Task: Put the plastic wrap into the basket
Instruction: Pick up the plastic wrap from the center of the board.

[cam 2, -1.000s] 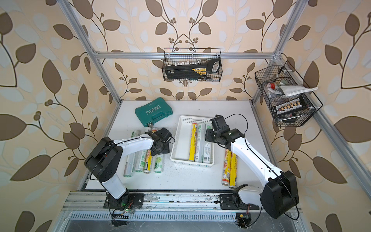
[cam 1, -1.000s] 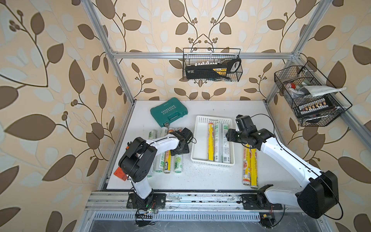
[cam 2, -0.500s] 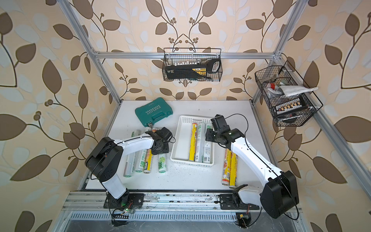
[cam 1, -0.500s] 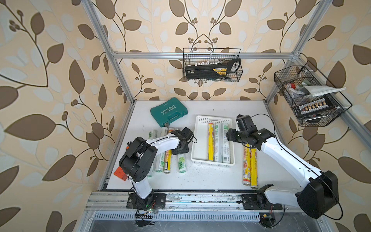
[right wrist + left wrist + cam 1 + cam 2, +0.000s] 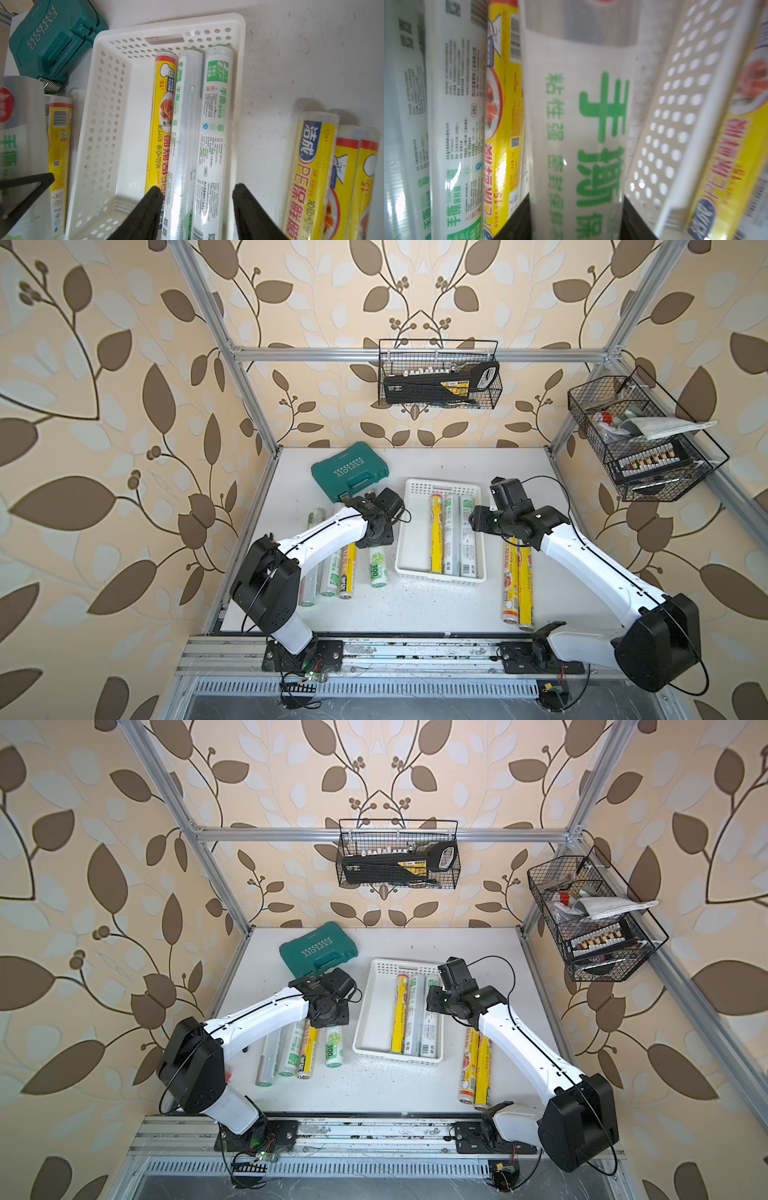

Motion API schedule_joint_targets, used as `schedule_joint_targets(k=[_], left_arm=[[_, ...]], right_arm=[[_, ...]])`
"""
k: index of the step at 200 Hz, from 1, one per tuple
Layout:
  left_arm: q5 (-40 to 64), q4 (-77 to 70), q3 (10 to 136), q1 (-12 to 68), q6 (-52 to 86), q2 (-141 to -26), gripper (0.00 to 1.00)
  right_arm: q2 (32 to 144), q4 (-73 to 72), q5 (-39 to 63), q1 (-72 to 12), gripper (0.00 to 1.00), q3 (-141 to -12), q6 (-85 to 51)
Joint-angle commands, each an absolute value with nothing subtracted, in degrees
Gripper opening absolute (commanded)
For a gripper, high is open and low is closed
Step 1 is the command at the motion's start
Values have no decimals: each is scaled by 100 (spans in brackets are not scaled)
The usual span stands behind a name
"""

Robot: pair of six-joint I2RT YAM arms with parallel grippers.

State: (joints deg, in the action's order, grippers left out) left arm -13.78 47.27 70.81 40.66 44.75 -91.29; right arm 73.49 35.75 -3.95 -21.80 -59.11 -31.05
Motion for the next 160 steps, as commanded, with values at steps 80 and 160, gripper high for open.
schedule_joint_targets(k=[80,160], left_arm=[[-1495,5171,9573,4621,4135,-10191,43],[-1342,5038,10470,4641,3898,-11323,42]], right_arm=[[7023,3498,93,-1526,58,-5529,-2942],[7024,3421,337,-1297,58,-5410,-2918]])
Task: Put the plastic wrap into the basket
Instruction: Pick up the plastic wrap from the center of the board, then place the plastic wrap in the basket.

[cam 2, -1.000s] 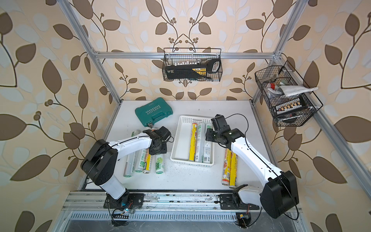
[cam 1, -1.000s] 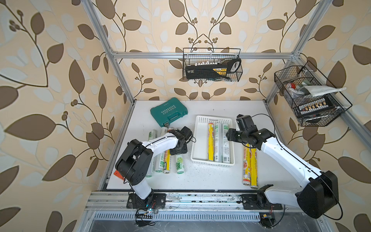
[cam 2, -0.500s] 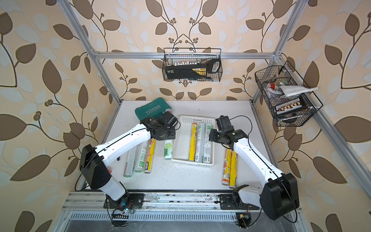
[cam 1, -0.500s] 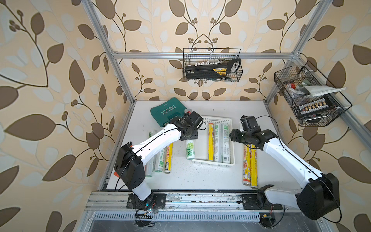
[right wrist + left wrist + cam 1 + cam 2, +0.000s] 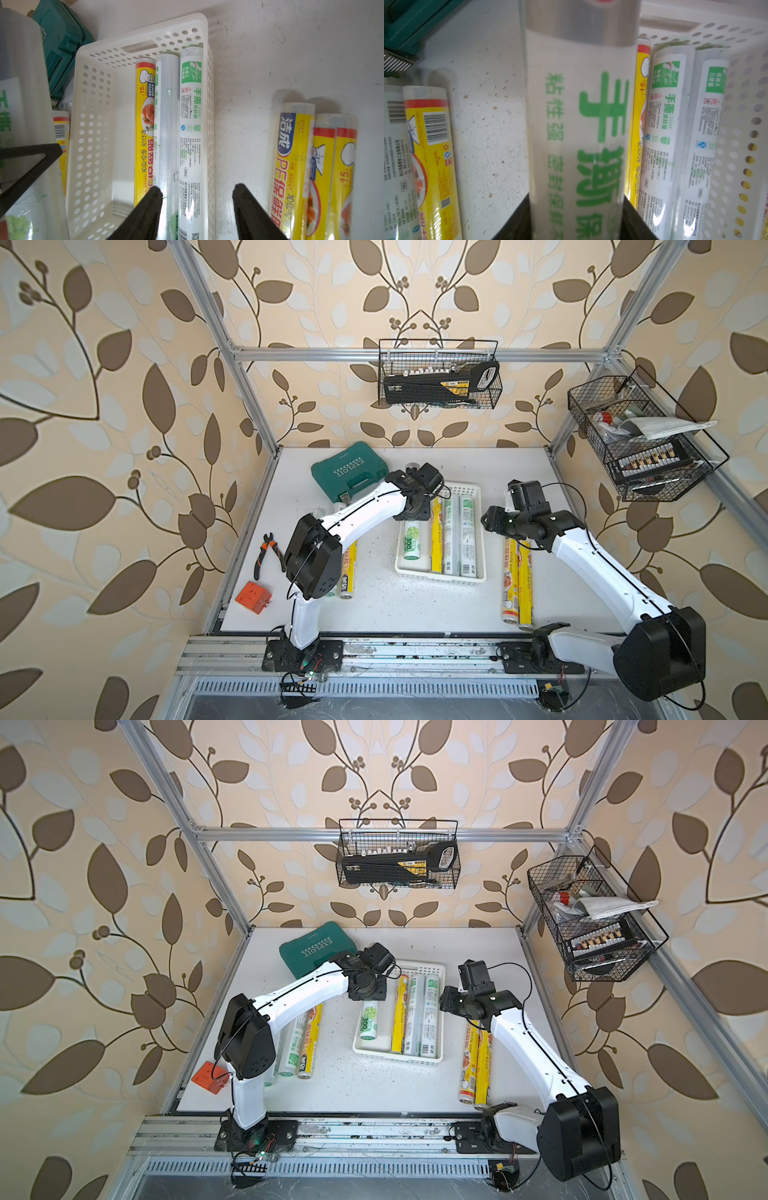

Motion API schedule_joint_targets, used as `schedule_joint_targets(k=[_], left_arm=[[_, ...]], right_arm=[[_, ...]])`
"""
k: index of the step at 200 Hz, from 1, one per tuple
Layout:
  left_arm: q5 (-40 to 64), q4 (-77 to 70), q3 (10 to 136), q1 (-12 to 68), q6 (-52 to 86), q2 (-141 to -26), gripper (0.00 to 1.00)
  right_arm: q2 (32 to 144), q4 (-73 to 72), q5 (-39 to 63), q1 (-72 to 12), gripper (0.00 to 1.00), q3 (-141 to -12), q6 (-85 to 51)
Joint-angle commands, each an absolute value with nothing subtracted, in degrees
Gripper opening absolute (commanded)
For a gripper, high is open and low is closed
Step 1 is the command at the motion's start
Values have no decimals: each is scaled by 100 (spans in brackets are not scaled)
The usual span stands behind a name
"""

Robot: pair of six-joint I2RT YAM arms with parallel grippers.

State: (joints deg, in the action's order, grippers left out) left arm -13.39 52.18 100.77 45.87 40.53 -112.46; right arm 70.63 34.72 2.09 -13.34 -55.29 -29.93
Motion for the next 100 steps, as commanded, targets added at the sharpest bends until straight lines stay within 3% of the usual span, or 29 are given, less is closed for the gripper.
schedule_joint_targets(k=[1,100], left_arm=[[-1339,5032,10473,4641,3900,-11326,42],[-981,4800,10583,4701,3977,-11962,41]], right_arm=[[7023,3420,335,-1294,58,-5412,-2918],[6999,3375,443,-1160,58,-5346,-2900]])
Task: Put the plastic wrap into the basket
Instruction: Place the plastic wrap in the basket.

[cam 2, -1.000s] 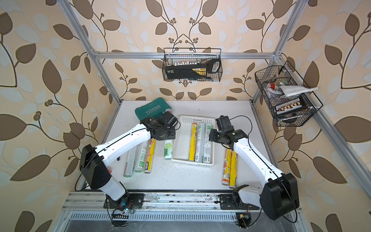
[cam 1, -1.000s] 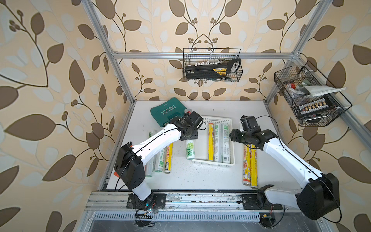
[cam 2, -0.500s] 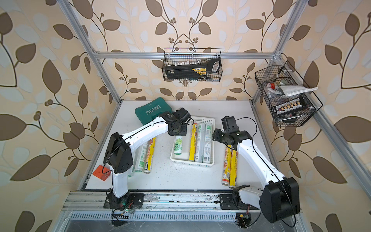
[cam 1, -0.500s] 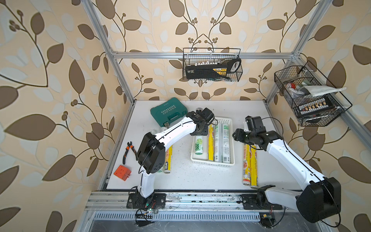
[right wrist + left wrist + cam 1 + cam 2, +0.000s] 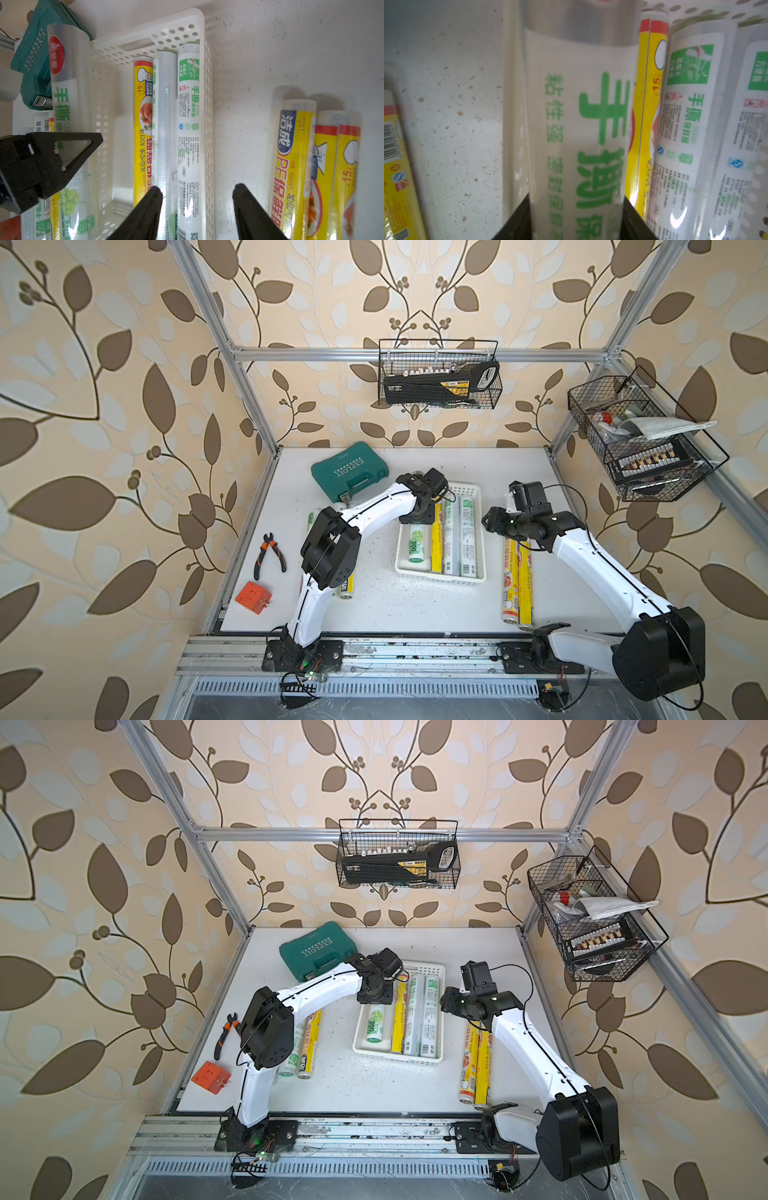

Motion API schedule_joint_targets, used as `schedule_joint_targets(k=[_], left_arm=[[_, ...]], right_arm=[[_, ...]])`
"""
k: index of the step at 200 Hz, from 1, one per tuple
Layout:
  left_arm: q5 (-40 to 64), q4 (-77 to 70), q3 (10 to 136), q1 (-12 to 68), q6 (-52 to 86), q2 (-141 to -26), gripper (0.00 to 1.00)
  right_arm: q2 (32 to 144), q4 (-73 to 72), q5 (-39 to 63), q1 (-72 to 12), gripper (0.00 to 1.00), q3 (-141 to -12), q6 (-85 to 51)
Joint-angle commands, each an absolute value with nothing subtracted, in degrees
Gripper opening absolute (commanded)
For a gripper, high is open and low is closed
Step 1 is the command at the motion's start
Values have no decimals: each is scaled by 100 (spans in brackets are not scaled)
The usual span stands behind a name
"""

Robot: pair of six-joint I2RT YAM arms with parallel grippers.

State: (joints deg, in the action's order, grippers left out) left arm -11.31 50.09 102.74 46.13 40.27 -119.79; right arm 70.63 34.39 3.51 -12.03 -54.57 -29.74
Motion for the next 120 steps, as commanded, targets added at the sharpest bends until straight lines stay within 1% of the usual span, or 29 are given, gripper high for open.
schedule_joint_targets(k=[1,120], left_arm=[[-978,4799,10582,4702,3975,-11962,41],[-811,4752,10355,4939,4235,-12026,40]], right_arm=[[7002,3375,446,-1160,58,-5349,-2900],[6933,3445,463,-1020,58,-5291,-2812]])
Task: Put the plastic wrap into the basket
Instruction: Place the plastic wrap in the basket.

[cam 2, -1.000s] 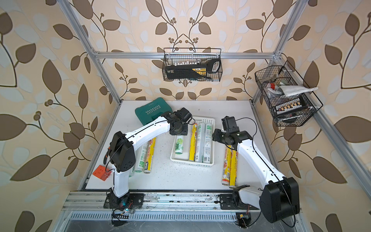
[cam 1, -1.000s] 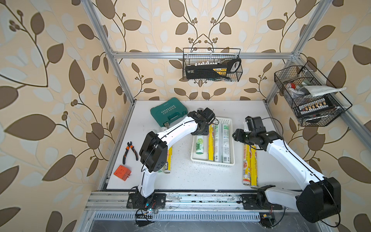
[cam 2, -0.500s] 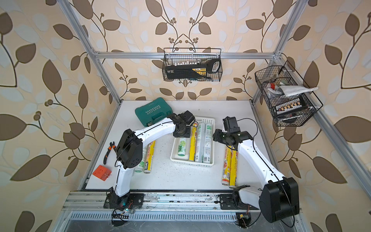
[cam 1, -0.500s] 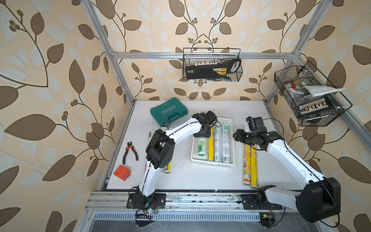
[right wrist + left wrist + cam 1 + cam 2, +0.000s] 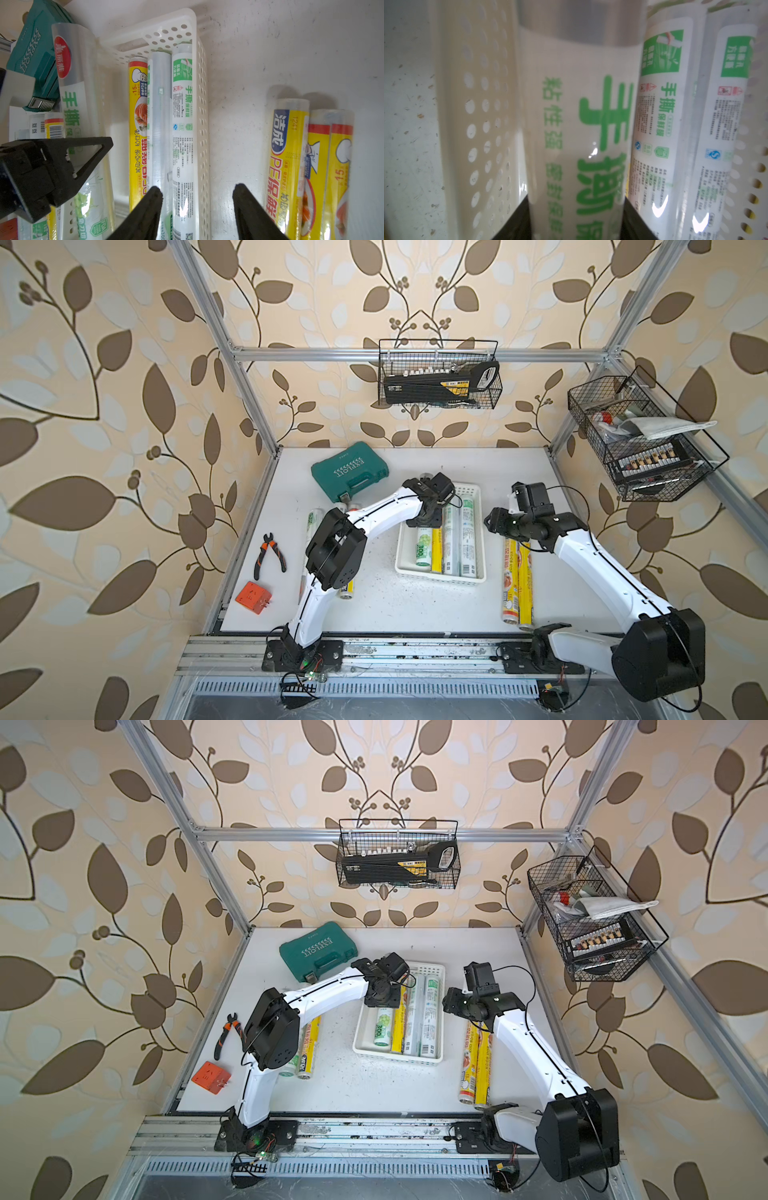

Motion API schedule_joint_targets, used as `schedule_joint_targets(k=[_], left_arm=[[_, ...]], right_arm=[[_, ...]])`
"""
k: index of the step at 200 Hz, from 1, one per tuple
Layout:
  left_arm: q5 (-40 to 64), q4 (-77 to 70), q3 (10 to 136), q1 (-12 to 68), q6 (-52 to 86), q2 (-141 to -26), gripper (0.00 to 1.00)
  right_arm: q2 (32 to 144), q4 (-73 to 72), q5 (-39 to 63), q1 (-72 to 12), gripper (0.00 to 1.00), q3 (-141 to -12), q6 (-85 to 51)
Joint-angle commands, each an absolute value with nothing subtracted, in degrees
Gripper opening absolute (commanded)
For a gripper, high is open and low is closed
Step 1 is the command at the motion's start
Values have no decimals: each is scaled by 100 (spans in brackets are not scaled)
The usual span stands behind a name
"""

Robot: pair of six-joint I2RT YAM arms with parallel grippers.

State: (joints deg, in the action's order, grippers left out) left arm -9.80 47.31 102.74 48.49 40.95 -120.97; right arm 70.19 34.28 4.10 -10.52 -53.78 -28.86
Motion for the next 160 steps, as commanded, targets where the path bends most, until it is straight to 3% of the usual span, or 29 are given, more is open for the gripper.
schedule_joint_targets(k=[1,160], left_arm=[[-810,4754,10358,4939,4240,-12029,40],[-720,4564,10122,4922,3999,-12047,41]], right_arm=[[6934,3445,465,-1024,58,-5295,-2812],[6992,3480,497,-994,58,-5280,-2785]])
